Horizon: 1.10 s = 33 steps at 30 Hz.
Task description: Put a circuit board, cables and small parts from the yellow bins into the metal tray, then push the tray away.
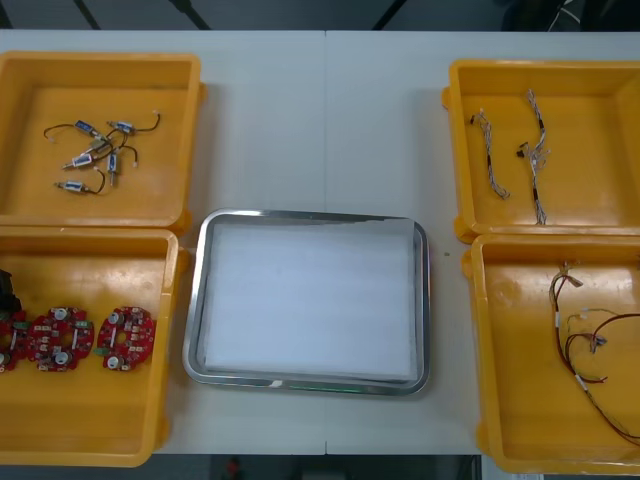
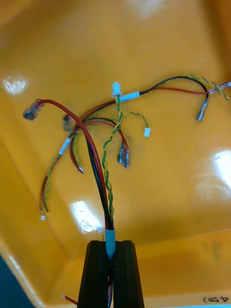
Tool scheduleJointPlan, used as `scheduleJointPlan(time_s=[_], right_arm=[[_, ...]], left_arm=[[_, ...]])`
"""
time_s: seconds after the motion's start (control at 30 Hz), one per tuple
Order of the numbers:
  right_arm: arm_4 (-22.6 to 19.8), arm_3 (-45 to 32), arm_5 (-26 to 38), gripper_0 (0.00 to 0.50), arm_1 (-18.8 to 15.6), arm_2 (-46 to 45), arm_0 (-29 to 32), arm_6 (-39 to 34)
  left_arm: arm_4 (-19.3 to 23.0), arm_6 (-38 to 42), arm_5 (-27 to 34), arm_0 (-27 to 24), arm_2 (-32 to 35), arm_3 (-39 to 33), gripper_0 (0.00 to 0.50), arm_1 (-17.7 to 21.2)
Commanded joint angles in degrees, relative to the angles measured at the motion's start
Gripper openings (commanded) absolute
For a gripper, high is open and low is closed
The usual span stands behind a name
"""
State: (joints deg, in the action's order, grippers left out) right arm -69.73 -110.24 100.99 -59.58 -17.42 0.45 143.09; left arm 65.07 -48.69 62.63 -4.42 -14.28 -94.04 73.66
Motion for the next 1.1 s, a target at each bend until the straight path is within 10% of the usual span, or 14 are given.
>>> scheduleJointPlan(time_s=[0.03, 0.2, 0.4, 1.1], right_arm=[[-1.5, -3.3, 4.8, 0.0, 0.4, -1.7, -5.2, -7.2], [-1.4, -7.6, 9.0, 0.0, 0.4, -1.8, -9.1, -15.6], [-2.4, -14.6, 9.0, 0.0, 0.5, -1.7, -11.4, -29.5], [-0.7, -22.7, 9.0, 0.0, 0.6, 8.8, -17.5, -57.7]], left_arm=[[0.1, 3.7, -0.5, 1.5, -0.3, 0.2, 0.435, 1.4], [0.4, 3.6, -0.4, 1.9, -0.3, 0.2, 0.377, 1.4], [0.9, 3.7, -0.5, 2.0, -0.3, 0.2, 0.008, 1.3], [3.4, 2.8, 7.5, 1.9, 5.7, -4.8, 0.0, 4.9]])
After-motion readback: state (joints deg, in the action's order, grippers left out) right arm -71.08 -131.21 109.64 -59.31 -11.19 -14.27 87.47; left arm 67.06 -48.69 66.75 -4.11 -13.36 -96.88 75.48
